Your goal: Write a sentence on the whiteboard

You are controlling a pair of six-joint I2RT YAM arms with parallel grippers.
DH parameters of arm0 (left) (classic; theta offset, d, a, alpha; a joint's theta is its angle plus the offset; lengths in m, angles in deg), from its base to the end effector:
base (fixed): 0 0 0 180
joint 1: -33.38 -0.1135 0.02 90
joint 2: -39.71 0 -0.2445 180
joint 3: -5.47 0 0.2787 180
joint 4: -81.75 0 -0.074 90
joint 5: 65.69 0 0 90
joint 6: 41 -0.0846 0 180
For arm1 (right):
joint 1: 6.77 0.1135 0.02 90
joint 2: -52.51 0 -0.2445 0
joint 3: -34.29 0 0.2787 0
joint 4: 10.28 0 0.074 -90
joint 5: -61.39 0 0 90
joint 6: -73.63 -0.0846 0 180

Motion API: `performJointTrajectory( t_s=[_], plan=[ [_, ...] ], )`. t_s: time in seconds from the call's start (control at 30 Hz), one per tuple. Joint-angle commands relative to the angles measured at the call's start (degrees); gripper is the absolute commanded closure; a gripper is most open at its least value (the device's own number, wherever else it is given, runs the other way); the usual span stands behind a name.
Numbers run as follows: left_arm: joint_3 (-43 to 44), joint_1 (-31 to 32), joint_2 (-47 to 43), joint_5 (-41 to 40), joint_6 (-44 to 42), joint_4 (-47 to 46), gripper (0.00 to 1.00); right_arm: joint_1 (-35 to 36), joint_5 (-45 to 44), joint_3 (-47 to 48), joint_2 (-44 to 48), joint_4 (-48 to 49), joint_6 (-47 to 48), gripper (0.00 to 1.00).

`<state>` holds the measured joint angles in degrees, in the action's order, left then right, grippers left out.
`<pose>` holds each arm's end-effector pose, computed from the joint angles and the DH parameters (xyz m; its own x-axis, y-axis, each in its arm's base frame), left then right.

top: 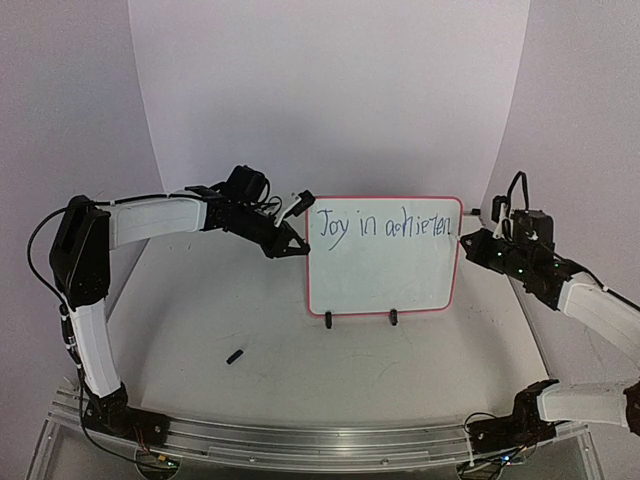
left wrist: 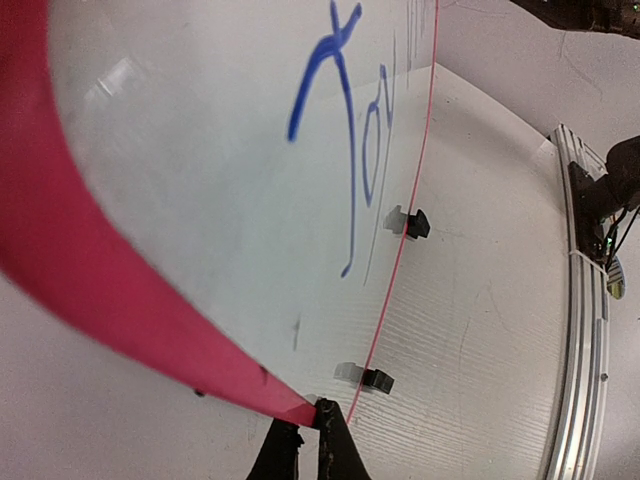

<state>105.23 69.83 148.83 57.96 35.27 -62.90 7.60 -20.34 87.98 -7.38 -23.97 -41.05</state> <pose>0.3564 -0.3215 0.1976 -0.3572 0.5094 -0.7829 0.9225 0.3240 -0.2100 0.3096 0.0919 0.2412 -0.4567 0.3095 -0.8340 -0.2046 0.8758 0.4371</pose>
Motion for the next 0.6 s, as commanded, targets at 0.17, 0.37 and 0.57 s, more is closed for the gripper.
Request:
performJointTrajectory(
  t_s=[0.17, 0.37, 0.57],
  plan=[
    [-0.5, 1.6, 1.6, -3.7, -4.4, 7.8, 1.00, -0.2, -0.7, 2.5, -0.3, 0.2, 0.4, 1.00],
    [-0.5, 1.7, 1.6, -3.8, -4.3, 7.8, 1.00, -0.2, -1.1, 4.6, -1.0, 2.1, 0.3, 1.00],
    [-0.5, 1.8, 1.5, -3.9, -4.4, 7.8, 1.00, -0.2, -2.4, 4.8, -1.2, 3.3, 0.0, 1.00]
  ],
)
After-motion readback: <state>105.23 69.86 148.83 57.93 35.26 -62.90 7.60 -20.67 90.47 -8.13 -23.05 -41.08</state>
